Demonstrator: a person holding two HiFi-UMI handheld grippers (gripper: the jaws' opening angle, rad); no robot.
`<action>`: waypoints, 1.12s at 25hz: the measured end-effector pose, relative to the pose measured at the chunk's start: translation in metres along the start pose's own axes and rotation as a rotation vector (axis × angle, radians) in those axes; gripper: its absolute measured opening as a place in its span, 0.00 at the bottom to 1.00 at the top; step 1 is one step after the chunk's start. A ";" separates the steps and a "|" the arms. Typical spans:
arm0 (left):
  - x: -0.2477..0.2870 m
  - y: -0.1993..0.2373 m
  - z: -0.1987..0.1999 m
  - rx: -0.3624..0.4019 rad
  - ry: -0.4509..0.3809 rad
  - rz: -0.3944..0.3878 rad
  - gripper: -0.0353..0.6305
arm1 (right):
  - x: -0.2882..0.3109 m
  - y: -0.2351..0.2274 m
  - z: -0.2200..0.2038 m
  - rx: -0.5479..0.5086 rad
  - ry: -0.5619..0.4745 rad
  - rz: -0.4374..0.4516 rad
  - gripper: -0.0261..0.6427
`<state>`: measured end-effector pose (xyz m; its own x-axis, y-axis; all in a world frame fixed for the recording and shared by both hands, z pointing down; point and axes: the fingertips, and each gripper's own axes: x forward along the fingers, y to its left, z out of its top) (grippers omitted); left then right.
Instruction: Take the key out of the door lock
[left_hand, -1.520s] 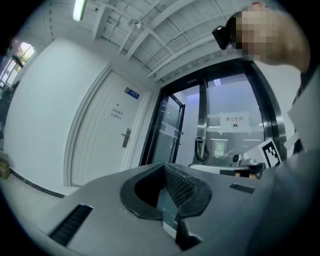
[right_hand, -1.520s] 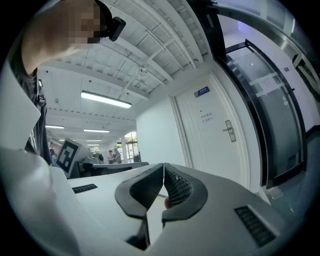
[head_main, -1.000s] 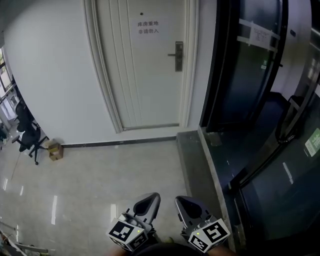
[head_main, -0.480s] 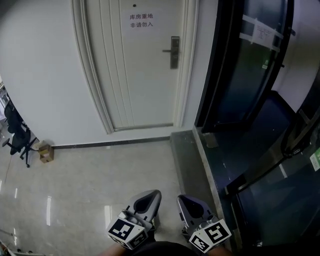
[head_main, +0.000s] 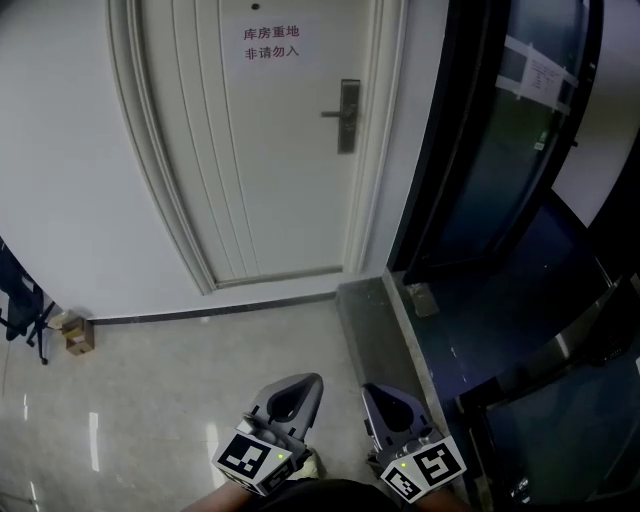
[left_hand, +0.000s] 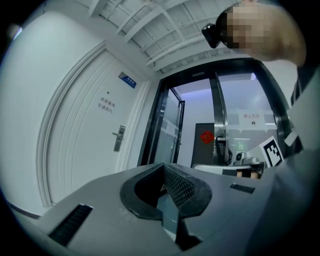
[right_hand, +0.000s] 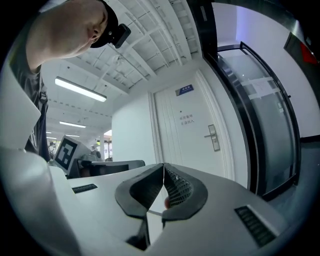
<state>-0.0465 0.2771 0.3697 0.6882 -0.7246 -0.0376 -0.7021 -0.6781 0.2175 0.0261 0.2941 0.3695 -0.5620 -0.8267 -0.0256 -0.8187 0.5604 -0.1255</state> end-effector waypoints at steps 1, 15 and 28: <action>0.007 0.012 0.003 0.000 -0.003 -0.003 0.06 | 0.013 -0.003 0.001 -0.002 -0.002 -0.001 0.06; 0.104 0.121 0.018 -0.037 0.005 0.001 0.06 | 0.145 -0.075 0.006 -0.036 0.010 0.002 0.06; 0.279 0.207 0.051 -0.023 -0.024 0.062 0.06 | 0.281 -0.229 0.045 -0.150 -0.004 0.060 0.06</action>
<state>-0.0092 -0.0718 0.3549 0.6388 -0.7680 -0.0464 -0.7387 -0.6291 0.2421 0.0612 -0.0685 0.3468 -0.6098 -0.7919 -0.0330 -0.7926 0.6092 0.0259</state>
